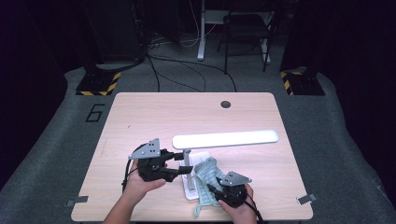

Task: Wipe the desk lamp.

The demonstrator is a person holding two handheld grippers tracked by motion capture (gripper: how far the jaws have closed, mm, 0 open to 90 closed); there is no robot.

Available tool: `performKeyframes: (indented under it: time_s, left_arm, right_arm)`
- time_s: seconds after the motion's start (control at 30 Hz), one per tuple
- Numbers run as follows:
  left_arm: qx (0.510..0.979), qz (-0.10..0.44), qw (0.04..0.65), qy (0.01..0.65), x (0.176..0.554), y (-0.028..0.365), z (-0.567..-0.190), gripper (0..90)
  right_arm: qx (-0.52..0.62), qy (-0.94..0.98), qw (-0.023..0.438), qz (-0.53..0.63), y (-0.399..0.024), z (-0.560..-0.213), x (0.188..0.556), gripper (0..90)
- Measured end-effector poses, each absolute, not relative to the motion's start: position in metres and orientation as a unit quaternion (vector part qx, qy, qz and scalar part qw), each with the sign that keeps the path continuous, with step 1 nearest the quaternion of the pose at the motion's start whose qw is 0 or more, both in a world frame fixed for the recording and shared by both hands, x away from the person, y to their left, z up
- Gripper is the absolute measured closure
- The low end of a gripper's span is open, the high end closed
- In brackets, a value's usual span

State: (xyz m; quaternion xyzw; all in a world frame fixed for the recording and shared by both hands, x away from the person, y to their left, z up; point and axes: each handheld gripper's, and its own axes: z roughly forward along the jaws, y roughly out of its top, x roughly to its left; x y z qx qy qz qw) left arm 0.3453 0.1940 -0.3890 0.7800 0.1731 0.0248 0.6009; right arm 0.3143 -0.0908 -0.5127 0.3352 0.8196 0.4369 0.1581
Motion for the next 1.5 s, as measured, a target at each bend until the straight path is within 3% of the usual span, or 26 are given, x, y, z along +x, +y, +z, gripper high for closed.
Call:
performKeyframes:
  time_s: [0.3, 0.7, 0.87, 1.5]
  left_arm:
    - [0.764, 0.023, 0.618, 0.185, 0.340, 0.201, -0.375, 43.0]
    - [0.771, 0.043, 0.609, 0.182, 0.336, 0.201, -0.339, 45.3]
    - [0.776, 0.055, 0.603, 0.174, 0.335, 0.199, -0.338, 49.5]
    - [0.794, 0.063, 0.579, 0.175, 0.336, 0.193, -0.337, 50.0]
  right_arm:
    - [0.341, 0.819, 0.142, 0.440, -0.092, -0.516, 0.317, 59.5]
    - [0.347, 0.817, 0.141, 0.439, -0.091, -0.516, 0.318, 59.5]
    - [0.340, 0.820, 0.143, 0.438, -0.092, -0.516, 0.319, 59.5]
    - [0.350, 0.803, 0.124, 0.466, -0.095, -0.496, 0.320, 61.5]
